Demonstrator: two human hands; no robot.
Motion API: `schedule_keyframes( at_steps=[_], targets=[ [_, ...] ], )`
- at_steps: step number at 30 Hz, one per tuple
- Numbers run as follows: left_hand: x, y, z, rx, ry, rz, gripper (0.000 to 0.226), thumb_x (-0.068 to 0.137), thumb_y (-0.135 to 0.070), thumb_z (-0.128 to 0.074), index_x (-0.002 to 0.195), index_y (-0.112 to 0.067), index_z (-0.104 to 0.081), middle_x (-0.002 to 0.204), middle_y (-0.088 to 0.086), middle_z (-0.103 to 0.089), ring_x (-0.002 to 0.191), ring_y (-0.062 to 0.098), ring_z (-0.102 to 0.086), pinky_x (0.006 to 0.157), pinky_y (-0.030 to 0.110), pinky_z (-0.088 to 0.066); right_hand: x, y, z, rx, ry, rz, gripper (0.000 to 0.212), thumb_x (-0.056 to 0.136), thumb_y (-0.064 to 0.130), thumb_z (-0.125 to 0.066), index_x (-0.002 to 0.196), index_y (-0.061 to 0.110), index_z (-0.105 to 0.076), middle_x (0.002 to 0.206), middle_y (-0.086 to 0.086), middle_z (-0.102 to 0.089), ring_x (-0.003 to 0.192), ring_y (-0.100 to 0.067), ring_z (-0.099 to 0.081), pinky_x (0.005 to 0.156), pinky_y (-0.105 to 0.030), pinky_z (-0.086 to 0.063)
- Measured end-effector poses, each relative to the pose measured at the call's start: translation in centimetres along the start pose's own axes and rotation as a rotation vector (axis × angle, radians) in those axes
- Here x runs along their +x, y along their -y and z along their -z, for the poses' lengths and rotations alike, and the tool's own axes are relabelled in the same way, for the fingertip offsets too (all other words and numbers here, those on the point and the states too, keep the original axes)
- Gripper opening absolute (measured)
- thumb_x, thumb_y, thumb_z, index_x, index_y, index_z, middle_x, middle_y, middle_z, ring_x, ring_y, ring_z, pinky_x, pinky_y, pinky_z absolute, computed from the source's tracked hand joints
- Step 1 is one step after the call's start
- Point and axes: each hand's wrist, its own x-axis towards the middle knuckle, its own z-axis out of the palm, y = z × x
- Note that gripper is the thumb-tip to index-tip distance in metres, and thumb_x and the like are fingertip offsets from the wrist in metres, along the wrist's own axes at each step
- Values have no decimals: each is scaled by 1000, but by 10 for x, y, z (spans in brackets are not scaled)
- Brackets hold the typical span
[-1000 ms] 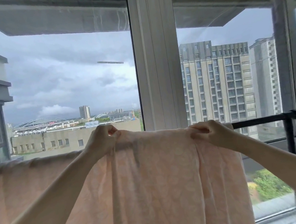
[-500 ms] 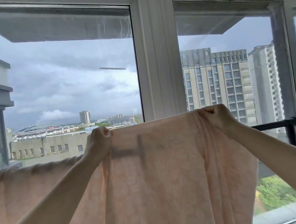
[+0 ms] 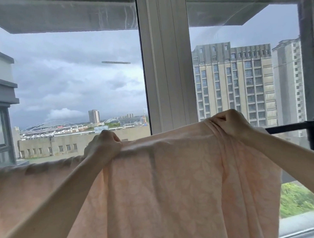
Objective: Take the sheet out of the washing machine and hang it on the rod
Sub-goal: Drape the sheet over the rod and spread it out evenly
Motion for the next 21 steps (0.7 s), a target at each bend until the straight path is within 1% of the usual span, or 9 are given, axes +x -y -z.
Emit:
schedule_keyframes(
  at_steps=[3, 6, 8, 11, 13, 15, 17, 19, 21],
  targets=[
    [-10, -7, -3, 33, -92, -69, 14, 78, -13, -65, 76, -27, -63, 98, -1, -70, 94, 27, -64, 83, 36, -51, -4, -7, -5, -84, 112, 43, 17, 90, 27, -64, 84, 20, -78, 85, 18, -69, 82, -9, -63, 81, -31, -51],
    [-29, -32, -10, -44, -200, -312, 16, 82, -13, -63, 80, -29, -62, 92, -5, -71, 85, 24, -66, 78, 37, -52, -2, -8, -7, -115, 131, 74, 22, 84, 26, -67, 72, 9, -74, 73, 5, -73, 74, -9, -66, 78, -40, -56],
    [-43, -53, -17, -139, -140, -395, 13, 85, -25, -65, 73, -29, -62, 81, -10, -70, 76, 18, -66, 74, 35, -53, -4, -3, -5, -90, 135, 80, 19, 83, 21, -67, 70, 10, -75, 73, 5, -73, 75, -8, -67, 78, -37, -55],
    [-56, -70, -30, -90, -24, -399, 33, 88, -42, -62, 62, -22, -60, 63, -8, -62, 67, 17, -60, 64, 30, -47, -13, -1, 0, -102, 83, 120, 16, 86, 21, -63, 77, 16, -76, 80, 2, -74, 80, -15, -66, 80, -38, -54],
    [-59, -70, -36, -36, -51, -397, 44, 91, -43, -57, 59, -13, -55, 50, -2, -52, 60, 22, -56, 55, 28, -39, -27, -7, 7, -183, 4, 160, 20, 90, 23, -57, 77, 17, -72, 75, -2, -68, 77, -17, -60, 77, -39, -53],
    [-57, -65, -38, -49, -85, -388, 45, 91, -42, -57, 58, -12, -52, 45, 0, -47, 57, 25, -54, 55, 29, -38, -43, -16, 17, -238, -41, 161, 22, 93, 27, -53, 80, 19, -68, 74, 1, -61, 80, -17, -53, 78, -38, -49],
    [-55, -64, -38, -57, -98, -377, 48, 91, -40, -59, 54, -12, -47, 42, 0, -40, 54, 24, -50, 55, 30, -37, -55, -25, 27, -262, -34, 161, 23, 93, 28, -51, 80, 19, -66, 73, 6, -61, 86, -17, -51, 79, -36, -43],
    [-57, -65, -39, -50, -111, -366, 49, 91, -39, -59, 52, -12, -45, 42, -1, -39, 53, 24, -48, 55, 31, -37, -58, -38, 34, -284, -50, 141, 19, 93, 26, -52, 84, 18, -67, 85, 5, -64, 92, -18, -50, 79, -35, -41],
    [-62, -68, -42, -33, -146, -327, 47, 92, -37, -57, 52, -15, -46, 46, -1, -44, 58, 28, -50, 58, 33, -40, -58, -48, 44, -305, -83, 73, 15, 92, 24, -53, 97, 17, -66, 104, 1, -63, 102, -21, -50, 84, -37, -43]
  ],
)
